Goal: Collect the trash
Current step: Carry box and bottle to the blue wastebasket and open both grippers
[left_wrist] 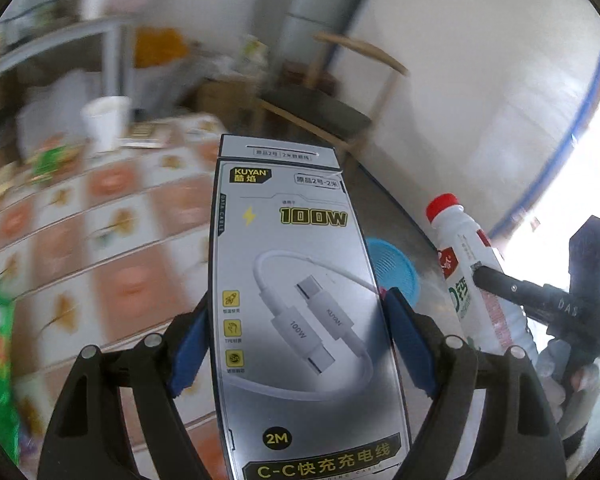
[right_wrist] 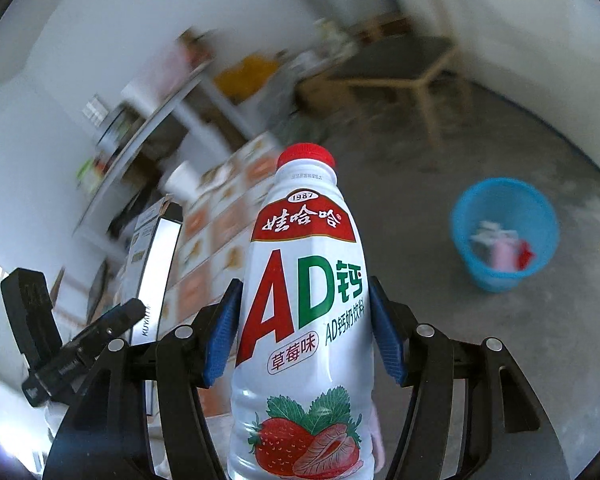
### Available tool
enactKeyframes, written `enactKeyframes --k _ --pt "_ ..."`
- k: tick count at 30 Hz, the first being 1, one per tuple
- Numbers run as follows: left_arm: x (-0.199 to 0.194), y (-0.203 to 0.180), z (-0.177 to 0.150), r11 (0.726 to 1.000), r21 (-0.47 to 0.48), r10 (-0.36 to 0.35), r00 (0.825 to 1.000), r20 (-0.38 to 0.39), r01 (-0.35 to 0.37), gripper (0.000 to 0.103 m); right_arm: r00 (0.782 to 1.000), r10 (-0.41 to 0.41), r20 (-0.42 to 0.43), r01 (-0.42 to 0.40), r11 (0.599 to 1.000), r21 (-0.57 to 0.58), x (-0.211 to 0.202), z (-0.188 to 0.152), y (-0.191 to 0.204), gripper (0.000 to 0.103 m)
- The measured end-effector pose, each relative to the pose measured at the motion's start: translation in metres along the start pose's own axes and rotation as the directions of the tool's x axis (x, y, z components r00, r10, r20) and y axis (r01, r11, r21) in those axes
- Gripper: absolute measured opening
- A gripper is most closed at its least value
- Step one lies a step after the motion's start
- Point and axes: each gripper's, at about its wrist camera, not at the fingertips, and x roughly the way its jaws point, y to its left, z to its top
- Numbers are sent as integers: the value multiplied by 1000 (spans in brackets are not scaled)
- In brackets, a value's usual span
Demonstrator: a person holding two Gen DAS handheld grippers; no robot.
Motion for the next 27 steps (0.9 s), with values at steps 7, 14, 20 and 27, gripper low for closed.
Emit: enactKeyframes --k 7,14,20,27 --pt "116 -85 32 987 107 -94 972 -216 119 80 997 -79 -10 80 974 214 2 -5 -99 57" --pt "230 -153 58 973 148 -110 924 -365 175 80 996 -69 -57 86 919 385 47 6 -178 57" --pt "306 -187 100 974 166 -97 949 -301 152 95 997 -79 -23 80 858 508 99 53 -248 64" --pt "343 -195 102 977 130 -123 945 -302 169 95 987 -162 -4 135 807 574 121 40 -290 64"
